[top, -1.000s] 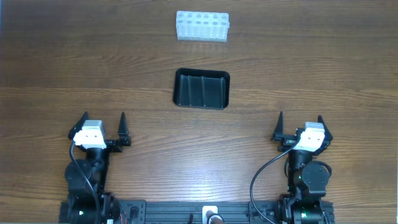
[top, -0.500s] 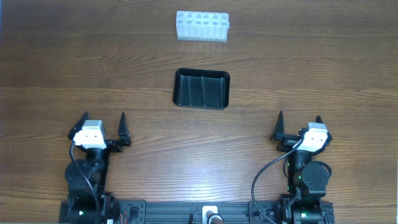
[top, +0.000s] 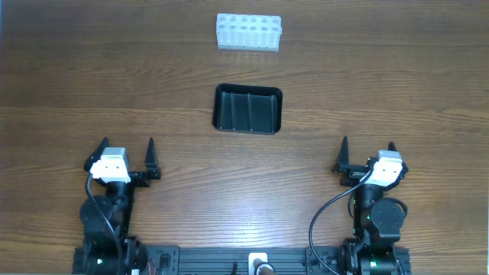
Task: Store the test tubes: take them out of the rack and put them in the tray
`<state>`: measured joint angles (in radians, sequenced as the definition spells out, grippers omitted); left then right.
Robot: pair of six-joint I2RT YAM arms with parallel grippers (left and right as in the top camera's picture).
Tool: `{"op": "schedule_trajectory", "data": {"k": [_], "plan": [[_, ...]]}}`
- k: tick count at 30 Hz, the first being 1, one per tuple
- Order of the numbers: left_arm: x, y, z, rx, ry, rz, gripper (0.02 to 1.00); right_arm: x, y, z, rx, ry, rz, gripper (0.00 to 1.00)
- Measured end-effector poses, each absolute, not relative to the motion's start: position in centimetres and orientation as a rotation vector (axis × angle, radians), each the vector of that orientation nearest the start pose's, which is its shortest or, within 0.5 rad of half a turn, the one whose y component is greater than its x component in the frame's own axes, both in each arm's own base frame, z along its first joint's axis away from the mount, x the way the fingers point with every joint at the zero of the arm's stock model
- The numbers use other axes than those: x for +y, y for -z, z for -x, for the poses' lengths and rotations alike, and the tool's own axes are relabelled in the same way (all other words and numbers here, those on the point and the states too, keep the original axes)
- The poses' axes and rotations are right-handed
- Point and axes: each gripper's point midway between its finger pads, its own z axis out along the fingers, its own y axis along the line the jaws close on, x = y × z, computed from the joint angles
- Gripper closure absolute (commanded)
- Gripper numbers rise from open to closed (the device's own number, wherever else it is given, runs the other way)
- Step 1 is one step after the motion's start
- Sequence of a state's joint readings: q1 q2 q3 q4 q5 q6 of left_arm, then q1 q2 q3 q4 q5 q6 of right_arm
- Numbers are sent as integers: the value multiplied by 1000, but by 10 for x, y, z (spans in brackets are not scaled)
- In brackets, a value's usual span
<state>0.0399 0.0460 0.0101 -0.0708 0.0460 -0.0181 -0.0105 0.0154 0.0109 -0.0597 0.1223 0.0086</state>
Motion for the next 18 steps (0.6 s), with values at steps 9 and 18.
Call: {"op": "schedule_trajectory", "data": {"k": [9, 18], "plan": [[2, -151, -248, 1677, 22, 14, 18, -15, -161, -246, 1635, 103, -52, 7], [2, -151, -248, 1677, 22, 14, 18, -14, -161, -246, 1635, 105, -42, 9]]}}
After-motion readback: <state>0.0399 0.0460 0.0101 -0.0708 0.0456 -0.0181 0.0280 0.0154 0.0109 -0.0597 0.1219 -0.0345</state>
